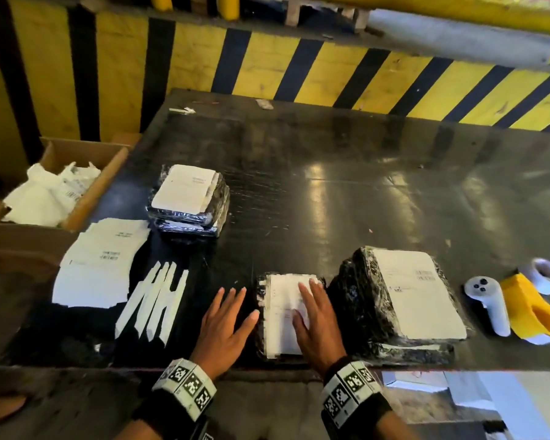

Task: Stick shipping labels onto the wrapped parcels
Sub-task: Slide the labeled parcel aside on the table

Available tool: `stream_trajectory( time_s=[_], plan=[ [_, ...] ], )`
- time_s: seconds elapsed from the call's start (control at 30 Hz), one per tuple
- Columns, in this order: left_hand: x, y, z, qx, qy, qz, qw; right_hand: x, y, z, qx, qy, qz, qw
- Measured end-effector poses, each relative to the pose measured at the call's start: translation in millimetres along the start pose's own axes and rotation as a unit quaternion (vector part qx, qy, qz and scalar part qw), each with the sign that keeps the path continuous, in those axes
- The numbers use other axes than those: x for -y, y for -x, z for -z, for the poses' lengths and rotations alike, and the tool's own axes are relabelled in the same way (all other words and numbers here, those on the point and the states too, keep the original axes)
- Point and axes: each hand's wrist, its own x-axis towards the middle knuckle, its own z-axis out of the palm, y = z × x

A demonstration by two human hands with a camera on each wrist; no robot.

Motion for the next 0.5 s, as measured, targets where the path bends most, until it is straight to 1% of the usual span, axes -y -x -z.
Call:
stream_trajectory(
  time_s=[0.07,0.17,0.23,0.33,0.4,0.5],
  plan=[
    [8.9,-2.1,31.5,-0.049,0.036,-0.024,0.998,27.9,-26.4,-9.8,-0.009,-0.015,0.046,0.999],
    [32.8,-11.7,83.8,-0.121,0.047,-0.029,0.991,75.1,-71.1,-32.8,0.002,-0.036,0.109,0.993],
    [60.7,-18.7,119.1,-0.162,0.045,-0.023,0.985,111.4,-99.5,-56.3,0.021,-0.030,0.149,0.988],
    [109.3,-28.2,166.1,-0.199,0.027,0.005,0.980,160.5,-135.8,-97.8,0.065,-0.024,0.183,0.981],
    [142.6,-33.9,191.2,-0.219,0.008,0.013,0.976,187.4,-154.6,-127.1,0.088,-0.016,0.188,0.978],
    [178.1,-40.4,216.3,-0.221,0.002,0.056,0.974,215.2,-169.5,-159.3,0.155,0.001,0.153,0.976]
  ],
)
